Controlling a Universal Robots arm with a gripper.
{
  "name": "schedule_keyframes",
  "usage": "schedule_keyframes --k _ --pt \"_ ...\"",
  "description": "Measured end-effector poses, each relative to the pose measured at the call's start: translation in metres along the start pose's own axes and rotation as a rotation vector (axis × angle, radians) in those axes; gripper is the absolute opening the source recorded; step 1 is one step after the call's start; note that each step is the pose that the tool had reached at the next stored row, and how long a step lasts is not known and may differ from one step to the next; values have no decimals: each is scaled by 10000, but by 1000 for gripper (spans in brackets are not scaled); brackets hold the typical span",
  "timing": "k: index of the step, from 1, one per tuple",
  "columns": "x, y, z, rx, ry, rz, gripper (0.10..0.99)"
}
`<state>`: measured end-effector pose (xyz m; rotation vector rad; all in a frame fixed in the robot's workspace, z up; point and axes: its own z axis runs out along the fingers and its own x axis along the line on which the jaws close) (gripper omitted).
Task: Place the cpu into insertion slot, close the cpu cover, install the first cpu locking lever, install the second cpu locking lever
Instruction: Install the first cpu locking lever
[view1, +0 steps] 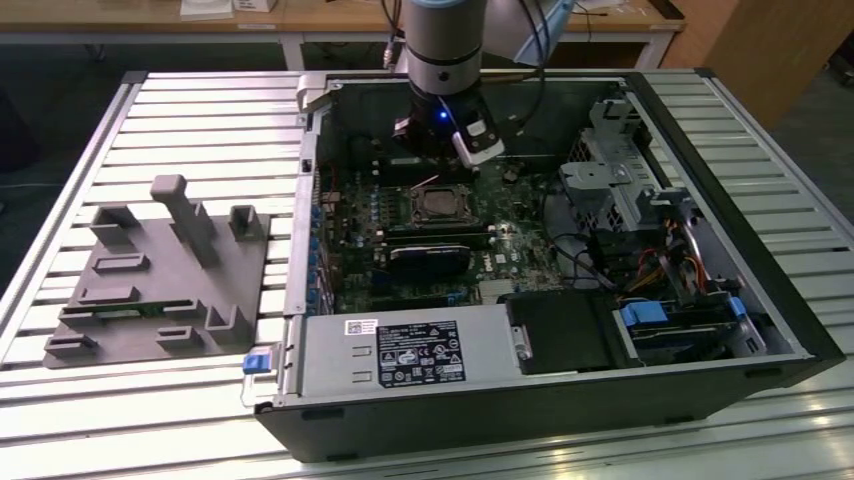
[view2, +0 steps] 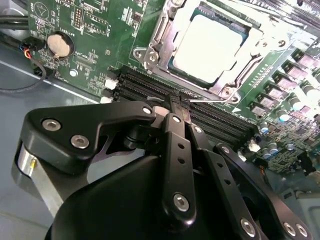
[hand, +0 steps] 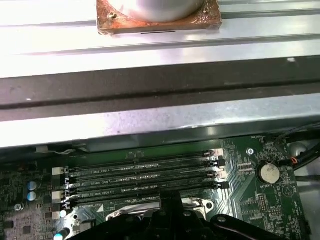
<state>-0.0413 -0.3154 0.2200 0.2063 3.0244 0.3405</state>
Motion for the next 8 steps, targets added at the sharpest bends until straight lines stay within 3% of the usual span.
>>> schedule_keyframes --k 5,8 --pt "15 -6 34 62 -294 -71 106" --pt "21 -1 54 59 -352 -80 106"
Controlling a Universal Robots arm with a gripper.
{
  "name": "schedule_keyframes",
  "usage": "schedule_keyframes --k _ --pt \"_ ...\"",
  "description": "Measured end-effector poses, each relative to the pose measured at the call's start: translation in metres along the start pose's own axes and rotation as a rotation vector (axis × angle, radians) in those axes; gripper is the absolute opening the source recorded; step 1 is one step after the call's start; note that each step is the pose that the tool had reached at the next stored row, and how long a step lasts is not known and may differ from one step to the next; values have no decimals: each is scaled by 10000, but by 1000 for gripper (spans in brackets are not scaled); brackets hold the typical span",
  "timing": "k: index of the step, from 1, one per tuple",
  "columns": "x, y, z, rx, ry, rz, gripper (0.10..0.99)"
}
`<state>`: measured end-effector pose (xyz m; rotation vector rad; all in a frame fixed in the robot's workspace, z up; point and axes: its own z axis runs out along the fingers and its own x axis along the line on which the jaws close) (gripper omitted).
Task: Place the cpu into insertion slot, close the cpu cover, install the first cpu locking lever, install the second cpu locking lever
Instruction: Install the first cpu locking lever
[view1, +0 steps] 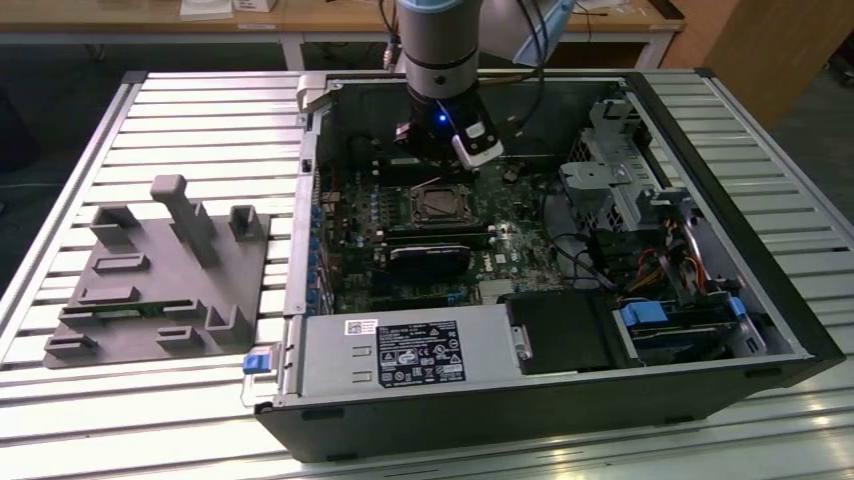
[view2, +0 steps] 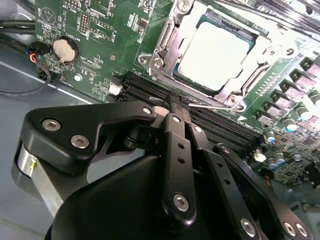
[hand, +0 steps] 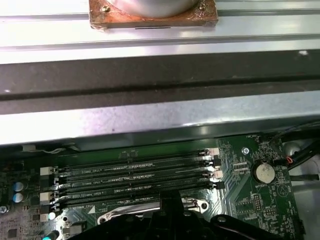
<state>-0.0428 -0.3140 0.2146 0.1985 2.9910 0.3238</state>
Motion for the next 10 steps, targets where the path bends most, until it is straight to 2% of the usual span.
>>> schedule_keyframes --k 10 --pt "41 19 51 74 -132 571 106"
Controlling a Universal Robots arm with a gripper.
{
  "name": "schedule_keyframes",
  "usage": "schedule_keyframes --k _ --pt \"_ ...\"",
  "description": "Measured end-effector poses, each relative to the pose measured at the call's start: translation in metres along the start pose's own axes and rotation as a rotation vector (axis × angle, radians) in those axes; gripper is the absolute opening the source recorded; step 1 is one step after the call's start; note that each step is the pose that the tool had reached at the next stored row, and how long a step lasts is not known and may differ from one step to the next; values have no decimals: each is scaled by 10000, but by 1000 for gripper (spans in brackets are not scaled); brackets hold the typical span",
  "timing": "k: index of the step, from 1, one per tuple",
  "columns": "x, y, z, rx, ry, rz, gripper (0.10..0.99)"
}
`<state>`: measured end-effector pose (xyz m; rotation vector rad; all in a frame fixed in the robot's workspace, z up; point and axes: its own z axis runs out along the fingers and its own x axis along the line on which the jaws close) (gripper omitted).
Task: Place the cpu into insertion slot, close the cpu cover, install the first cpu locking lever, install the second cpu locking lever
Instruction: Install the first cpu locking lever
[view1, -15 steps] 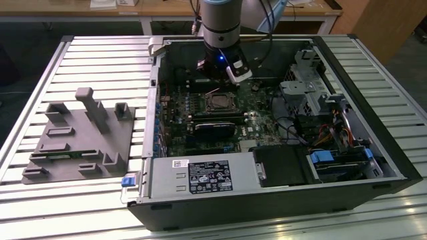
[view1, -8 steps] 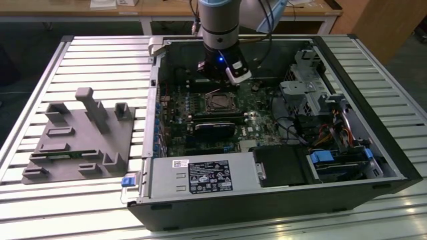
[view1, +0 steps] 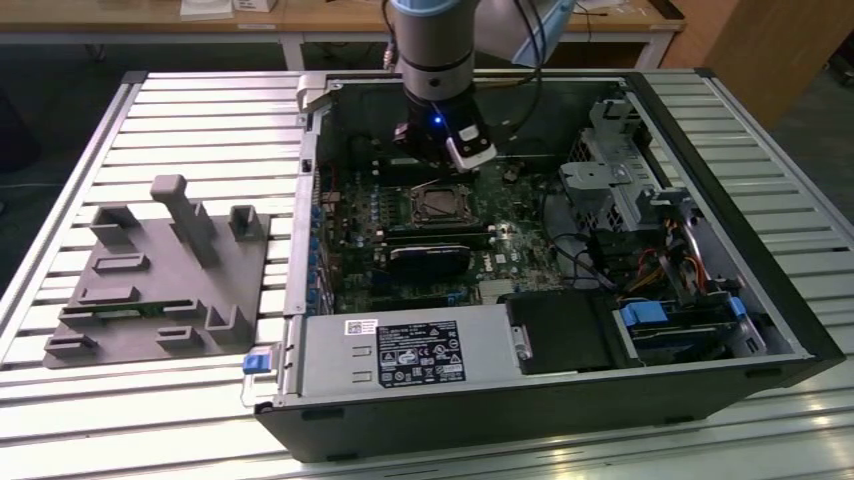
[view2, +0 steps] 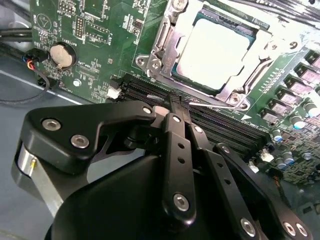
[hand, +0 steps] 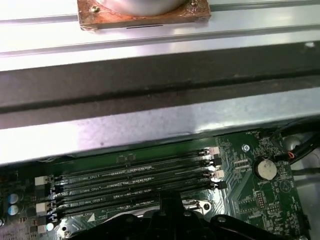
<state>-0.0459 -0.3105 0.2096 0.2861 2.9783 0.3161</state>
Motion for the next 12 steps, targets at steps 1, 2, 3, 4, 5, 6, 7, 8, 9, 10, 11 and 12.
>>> schedule_keyframes --k 1,2,3,4,5,6,7,8,9,10,11,12 --pt "11 8 6 3 -6 22 106" --pt "21 19 14 9 -11 32 106" --pt "28 32 21 24 -14 35 106" --pt "31 39 27 44 -18 38 106" --pt "33 42 34 64 -23 40 106" --pt "34 42 40 93 -31 44 106" --pt "34 40 46 122 -38 49 106" --pt "35 39 53 149 -45 54 106" --pt "36 38 59 169 -50 58 106" --pt "37 38 66 182 -53 61 106" --pt "38 38 73 191 -55 62 106" --pt "40 39 80 197 -57 63 106"
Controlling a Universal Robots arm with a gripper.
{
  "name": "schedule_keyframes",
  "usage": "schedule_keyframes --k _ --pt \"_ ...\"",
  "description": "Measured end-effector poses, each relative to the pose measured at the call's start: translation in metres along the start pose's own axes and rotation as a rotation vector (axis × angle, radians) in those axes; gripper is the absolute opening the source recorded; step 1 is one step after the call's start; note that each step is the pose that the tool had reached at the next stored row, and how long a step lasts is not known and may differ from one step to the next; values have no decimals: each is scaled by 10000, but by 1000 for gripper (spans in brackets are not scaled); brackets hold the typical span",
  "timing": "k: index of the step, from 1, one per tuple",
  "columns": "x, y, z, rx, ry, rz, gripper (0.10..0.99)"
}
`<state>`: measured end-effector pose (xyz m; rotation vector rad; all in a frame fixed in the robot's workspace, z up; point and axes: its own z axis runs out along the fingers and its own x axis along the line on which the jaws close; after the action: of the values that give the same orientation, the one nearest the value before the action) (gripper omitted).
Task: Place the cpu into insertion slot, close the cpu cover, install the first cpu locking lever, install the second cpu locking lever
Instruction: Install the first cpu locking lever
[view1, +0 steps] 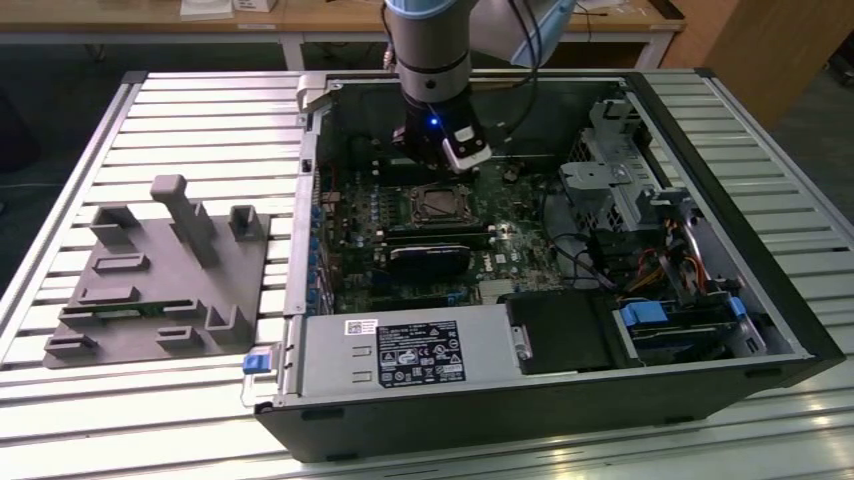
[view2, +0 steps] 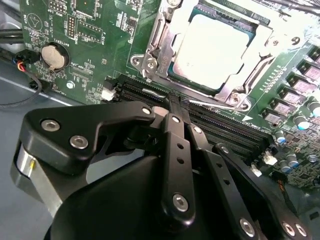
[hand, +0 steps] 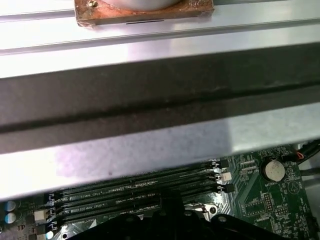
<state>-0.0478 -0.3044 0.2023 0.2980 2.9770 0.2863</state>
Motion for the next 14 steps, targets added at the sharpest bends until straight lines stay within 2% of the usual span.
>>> schedule_keyframes --k 5,10,14 --pt "-6 5 29 102 -10 -65 106" --pt "-28 11 44 110 -8 -91 106" --pt "-33 13 50 155 -78 263 106"
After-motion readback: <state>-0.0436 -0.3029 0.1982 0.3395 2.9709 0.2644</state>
